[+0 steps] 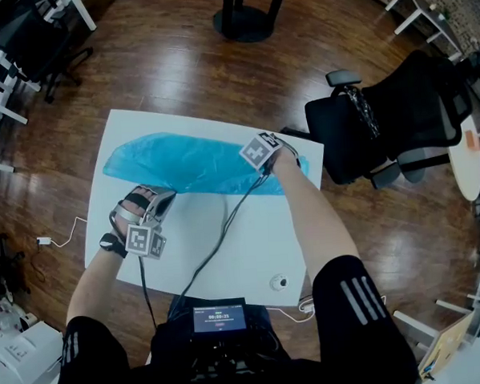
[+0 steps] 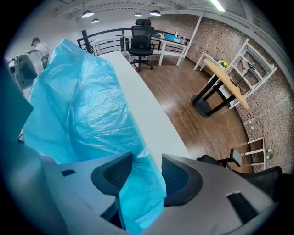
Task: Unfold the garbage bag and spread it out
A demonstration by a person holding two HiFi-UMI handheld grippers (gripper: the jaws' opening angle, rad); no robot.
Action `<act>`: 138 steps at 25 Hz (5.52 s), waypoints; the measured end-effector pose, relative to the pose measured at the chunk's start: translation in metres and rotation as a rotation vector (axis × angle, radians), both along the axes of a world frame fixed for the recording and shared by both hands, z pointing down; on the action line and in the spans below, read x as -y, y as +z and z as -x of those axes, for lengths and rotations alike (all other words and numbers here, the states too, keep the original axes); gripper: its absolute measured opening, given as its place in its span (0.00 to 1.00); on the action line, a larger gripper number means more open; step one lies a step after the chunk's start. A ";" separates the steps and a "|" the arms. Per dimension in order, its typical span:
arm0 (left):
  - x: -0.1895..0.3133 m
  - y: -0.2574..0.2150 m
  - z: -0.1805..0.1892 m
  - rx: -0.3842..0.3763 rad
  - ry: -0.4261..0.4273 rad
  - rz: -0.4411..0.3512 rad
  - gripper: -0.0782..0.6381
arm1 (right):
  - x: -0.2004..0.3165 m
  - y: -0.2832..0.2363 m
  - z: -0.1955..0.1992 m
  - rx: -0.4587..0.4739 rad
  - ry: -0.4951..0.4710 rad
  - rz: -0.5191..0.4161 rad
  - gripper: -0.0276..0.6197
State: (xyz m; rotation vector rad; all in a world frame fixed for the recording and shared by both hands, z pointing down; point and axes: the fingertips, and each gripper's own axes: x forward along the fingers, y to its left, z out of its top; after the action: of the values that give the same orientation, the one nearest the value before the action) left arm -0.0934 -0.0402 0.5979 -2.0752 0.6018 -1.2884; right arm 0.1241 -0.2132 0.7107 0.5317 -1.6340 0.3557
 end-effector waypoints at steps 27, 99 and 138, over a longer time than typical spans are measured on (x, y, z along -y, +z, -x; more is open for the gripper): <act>-0.075 0.040 0.042 -0.108 -0.215 0.262 0.31 | 0.002 -0.009 0.006 -0.042 -0.009 -0.058 0.37; 0.092 0.125 0.107 0.020 -0.702 0.597 0.25 | 0.024 -0.052 0.007 0.144 -0.010 -0.142 0.40; 0.068 0.127 0.109 0.071 -0.633 0.570 0.28 | -0.138 -0.041 -0.084 0.193 0.155 0.078 0.40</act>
State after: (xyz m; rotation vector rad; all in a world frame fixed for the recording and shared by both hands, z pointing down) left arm -0.2024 -0.1084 0.7251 -2.3579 1.0022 -2.0777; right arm 0.2079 -0.0747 0.6697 0.5802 -1.7609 0.5992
